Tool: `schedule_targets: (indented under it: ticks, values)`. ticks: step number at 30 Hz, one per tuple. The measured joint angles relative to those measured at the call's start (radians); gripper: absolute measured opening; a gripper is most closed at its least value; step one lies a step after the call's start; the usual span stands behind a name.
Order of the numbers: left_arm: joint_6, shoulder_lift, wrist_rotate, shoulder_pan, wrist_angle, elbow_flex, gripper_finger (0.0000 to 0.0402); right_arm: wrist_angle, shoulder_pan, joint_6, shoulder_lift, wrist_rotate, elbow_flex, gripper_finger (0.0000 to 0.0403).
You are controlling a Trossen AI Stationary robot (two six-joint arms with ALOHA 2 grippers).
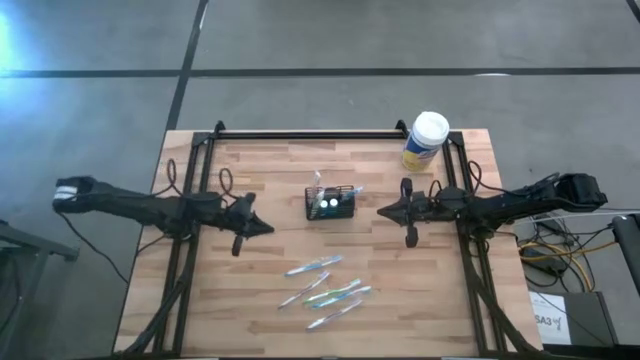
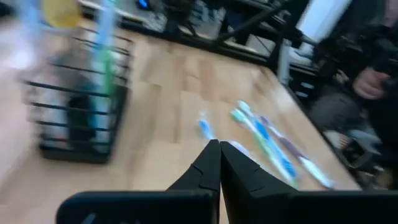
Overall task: Pick & Place toothbrushing station
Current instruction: Put the top blue toothbrush in the wire organizer
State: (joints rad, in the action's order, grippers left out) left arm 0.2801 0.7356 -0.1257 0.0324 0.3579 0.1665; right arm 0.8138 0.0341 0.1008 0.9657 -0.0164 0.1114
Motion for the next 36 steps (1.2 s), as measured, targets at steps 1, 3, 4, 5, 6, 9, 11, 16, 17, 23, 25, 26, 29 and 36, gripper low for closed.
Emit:
schedule_targets:
  ticks: [1,3,4,5,6,9,11,16,17,23,25,26,29,36]
  values:
    - [0.009,0.028,0.002,0.024,-0.001,0.017,0.0005,-0.002,0.0,-0.004,0.0,0.0,0.0,0.0008]
    - [0.025,0.089,0.011,0.069,0.0,0.061,0.0006,-0.003,0.0,-0.008,0.0,0.0,-0.001,0.0009]
    - [0.029,0.115,0.012,0.089,-0.001,0.082,0.0006,-0.004,0.0,-0.008,0.0,0.0,-0.001,0.0009]
    - [0.03,0.142,0.014,0.111,-0.002,0.105,0.0006,-0.003,0.0,-0.008,0.0,0.0,-0.001,0.0009]
    - [0.03,0.171,0.022,0.129,0.0,0.131,0.0006,-0.003,0.0,-0.008,0.0,0.0,-0.001,0.0009]
    - [0.067,0.259,0.094,0.179,-0.005,0.21,0.0007,0.002,0.0,-0.01,0.0,0.0,-0.002,0.0008]
    - [0.085,0.32,0.155,0.201,-0.048,0.27,0.0007,0.007,0.001,-0.021,-0.002,0.001,-0.002,0.0008]
    - [0.198,0.504,0.303,0.227,-0.327,0.471,0.0023,0.008,0.001,-0.025,-0.002,0.001,-0.002,0.0009]
    - [0.216,0.545,0.308,0.23,-0.389,0.515,0.0031,0.008,0.001,-0.025,-0.002,0.001,-0.002,0.0008]
    - [0.272,0.792,0.268,0.276,-0.615,0.759,0.0104,0.004,0.001,0.014,-0.002,-0.006,-0.003,0.0008]
    - [0.275,0.865,0.249,0.287,-0.663,0.832,0.0132,-0.002,0.0,0.022,-0.002,-0.009,-0.003,0.0008]
    - [0.276,0.898,0.241,0.29,-0.683,0.866,0.0145,-0.008,0.001,0.024,-0.002,-0.009,-0.003,0.0009]
    - [0.272,0.995,0.236,0.293,-0.761,0.965,0.0182,-0.03,0.001,0.028,-0.002,-0.01,-0.003,0.0008]
    - [0.2,1.183,0.239,0.289,-0.971,1.172,0.0226,-0.032,0.001,0.023,-0.002,-0.01,-0.003,0.0009]
